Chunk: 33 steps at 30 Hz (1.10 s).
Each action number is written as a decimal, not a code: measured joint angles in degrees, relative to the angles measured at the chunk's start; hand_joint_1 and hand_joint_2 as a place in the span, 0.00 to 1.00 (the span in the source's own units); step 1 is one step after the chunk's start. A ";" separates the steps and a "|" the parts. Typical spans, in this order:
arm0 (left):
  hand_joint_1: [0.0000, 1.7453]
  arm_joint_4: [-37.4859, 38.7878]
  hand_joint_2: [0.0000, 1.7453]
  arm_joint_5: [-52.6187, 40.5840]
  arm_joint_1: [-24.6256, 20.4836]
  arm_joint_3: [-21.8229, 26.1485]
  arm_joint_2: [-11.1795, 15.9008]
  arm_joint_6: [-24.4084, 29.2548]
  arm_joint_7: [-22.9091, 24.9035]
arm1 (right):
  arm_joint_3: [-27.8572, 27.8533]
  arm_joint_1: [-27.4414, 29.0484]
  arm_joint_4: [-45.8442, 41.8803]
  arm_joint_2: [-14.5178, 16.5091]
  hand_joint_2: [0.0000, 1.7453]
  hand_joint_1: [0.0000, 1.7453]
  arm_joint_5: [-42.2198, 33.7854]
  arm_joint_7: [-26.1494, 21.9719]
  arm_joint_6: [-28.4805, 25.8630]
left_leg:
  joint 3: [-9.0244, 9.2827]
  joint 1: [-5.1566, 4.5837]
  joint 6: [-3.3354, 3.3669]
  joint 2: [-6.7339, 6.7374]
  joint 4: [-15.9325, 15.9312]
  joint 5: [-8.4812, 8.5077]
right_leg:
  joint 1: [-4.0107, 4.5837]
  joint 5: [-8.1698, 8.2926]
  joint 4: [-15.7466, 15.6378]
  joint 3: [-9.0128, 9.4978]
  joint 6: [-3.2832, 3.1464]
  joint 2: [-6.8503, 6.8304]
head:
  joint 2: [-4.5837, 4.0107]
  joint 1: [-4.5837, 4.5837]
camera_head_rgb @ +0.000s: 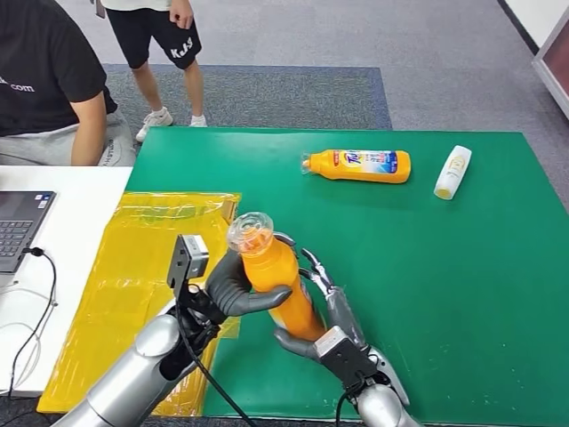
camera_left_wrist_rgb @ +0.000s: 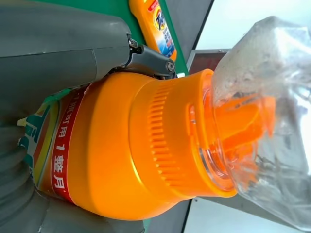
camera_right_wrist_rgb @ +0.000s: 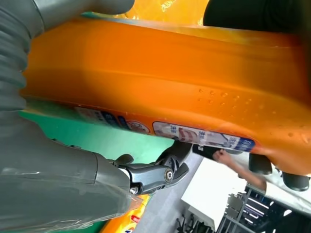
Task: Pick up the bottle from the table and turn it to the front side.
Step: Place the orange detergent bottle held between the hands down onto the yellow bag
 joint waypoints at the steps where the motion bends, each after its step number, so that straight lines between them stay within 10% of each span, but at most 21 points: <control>1: 1.00 -0.01 1.00 -0.56 -0.01 0.02 0.19 0.22 -0.16 | 0.00 0.00 0.00 0.00 1.00 0.00 -0.01 0.00 -0.03 | 0.00 0.00 0.00 0.00 0.00 0.00 | 0.00 0.00 0.00 0.00 0.00 0.00 | 0.00 0.00; 15: 1.00 -0.20 1.00 -16.29 -0.04 2.90 10.35 -1.00 2.69 | 0.10 0.55 -0.99 0.00 1.00 0.00 -0.25 0.62 -0.55 | 0.00 0.05 -0.04 0.03 0.00 0.04 | 0.04 0.00 0.04 -0.07 -0.02 0.03 | 0.00 0.01; 33: 1.00 -8.85 1.00 -14.75 -8.16 3.67 37.19 -19.33 12.88 | -1.67 2.69 -1.11 0.25 1.00 0.00 0.01 1.41 1.96 | -0.11 0.27 -0.33 0.11 -0.01 0.22 | 0.24 0.14 0.09 -0.27 -0.29 0.08 | 0.00 0.00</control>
